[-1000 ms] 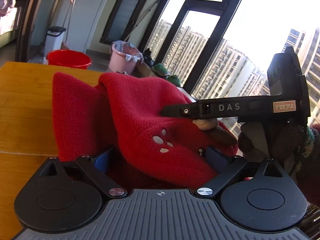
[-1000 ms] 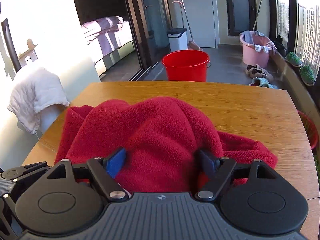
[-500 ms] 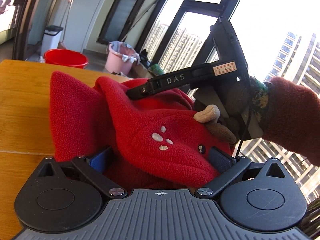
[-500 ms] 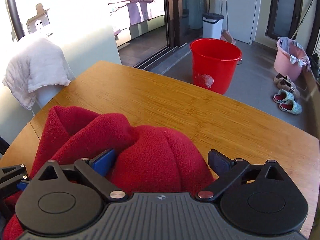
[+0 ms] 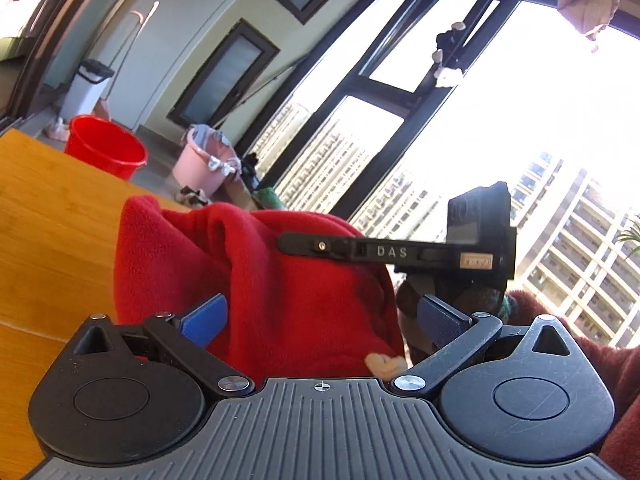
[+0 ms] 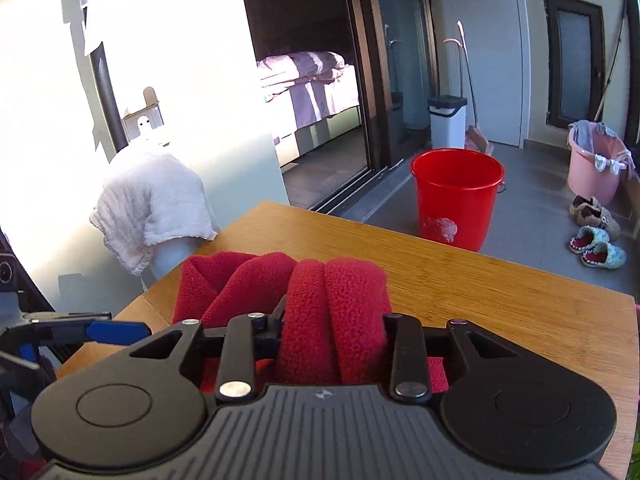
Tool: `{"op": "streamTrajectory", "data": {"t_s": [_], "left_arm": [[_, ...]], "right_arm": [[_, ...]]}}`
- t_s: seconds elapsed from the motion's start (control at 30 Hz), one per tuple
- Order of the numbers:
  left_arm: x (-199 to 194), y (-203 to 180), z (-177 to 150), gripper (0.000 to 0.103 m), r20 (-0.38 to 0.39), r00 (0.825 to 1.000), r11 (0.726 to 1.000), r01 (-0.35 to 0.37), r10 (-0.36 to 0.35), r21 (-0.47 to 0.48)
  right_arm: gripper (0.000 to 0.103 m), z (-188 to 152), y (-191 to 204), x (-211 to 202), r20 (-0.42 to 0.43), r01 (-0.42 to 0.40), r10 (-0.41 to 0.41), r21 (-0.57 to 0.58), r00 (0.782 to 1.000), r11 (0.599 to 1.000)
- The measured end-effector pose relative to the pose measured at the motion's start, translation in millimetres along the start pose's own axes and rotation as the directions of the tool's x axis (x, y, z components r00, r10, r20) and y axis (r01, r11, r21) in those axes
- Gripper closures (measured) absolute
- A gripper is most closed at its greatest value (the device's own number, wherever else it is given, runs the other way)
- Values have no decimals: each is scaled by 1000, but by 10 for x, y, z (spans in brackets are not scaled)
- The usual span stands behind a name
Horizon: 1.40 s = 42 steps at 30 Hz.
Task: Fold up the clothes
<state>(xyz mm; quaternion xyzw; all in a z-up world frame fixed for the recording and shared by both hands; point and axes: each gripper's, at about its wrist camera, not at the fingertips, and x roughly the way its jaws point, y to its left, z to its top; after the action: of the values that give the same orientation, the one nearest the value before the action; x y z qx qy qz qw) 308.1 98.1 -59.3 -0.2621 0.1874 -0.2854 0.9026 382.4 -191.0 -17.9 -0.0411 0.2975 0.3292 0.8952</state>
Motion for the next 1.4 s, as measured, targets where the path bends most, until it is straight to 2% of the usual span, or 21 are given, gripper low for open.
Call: {"op": "streamTrajectory", "data": {"t_s": [0.07, 0.13, 0.23, 0.3, 0.47, 0.63, 0.67, 0.73, 0.77, 0.83, 0.93, 0.97, 1.03, 1.1, 1.17, 1.3, 1.4], "left_arm": [[-99, -32, 124, 0, 44, 996, 996, -82, 81, 21], [-127, 4, 238, 0, 59, 989, 991, -132, 133, -8], [-64, 94, 336, 0, 26, 993, 989, -114, 117, -95], [3, 101, 359, 0, 7, 995, 988, -95, 96, -120], [143, -28, 326, 0, -22, 994, 990, -113, 111, -85], [204, -13, 223, 0, -73, 990, 989, -127, 121, -79], [218, -27, 192, 6, -86, 988, 989, -135, 130, -60], [190, -124, 94, 19, -101, 979, 984, -172, 176, 43], [182, -172, 63, 25, -103, 977, 980, -179, 188, 88], [162, -263, 16, 29, -106, 974, 971, -182, 199, 153], [148, -326, -30, 33, -115, 970, 959, -186, 214, 215], [144, -342, -45, 33, -119, 969, 954, -187, 219, 235], [161, -386, -93, 35, -129, 965, 946, -189, 229, 264], [177, -412, -129, 35, -133, 961, 937, -197, 243, 289], [172, -399, -130, 35, -136, 961, 939, -195, 240, 284], [168, -343, -115, 35, -143, 963, 949, -187, 227, 253], [182, -213, -90, 34, -149, 965, 965, -186, 215, 186]], "right_arm": [[72, -81, 212, -210, 45, 31, -28, -68, 999, 997], [72, -210, 420, -428, 89, 42, -33, -94, 996, 995], [72, -427, 687, -654, 133, 72, -56, -122, 989, 990], [72, -601, 890, -749, 142, 106, -82, -167, 986, 980], [72, -916, 1190, -878, 94, 77, -63, -162, 994, 984], [72, -1106, 1226, -928, 56, 55, -50, -87, 997, 995], [72, -1107, 1240, -944, 58, 60, -55, -95, 997, 994], [69, -1085, 1242, -976, 62, 69, -63, -108, 996, 992], [67, -1042, 1203, -1004, 67, 76, -68, -110, 995, 991], [60, -928, 1088, -1098, 96, 76, -67, -92, 993, 993], [30, -731, 722, -1276, 165, 99, -103, 33, 981, 995], [24, -661, 548, -1315, 183, 113, -128, 89, 975, 990], [23, -615, 220, -1303, 192, 154, -194, 207, 962, 966], [23, -639, -136, -1251, 176, 212, -290, 364, 941, 907], [23, -696, -481, -1223, 177, 167, -287, 494, 941, 853], [23, -801, -865, -815, 78, 169, -266, 598, 961, 783], [22, -950, -967, -478, 30, 125, -196, 672, 980, 730]]}}
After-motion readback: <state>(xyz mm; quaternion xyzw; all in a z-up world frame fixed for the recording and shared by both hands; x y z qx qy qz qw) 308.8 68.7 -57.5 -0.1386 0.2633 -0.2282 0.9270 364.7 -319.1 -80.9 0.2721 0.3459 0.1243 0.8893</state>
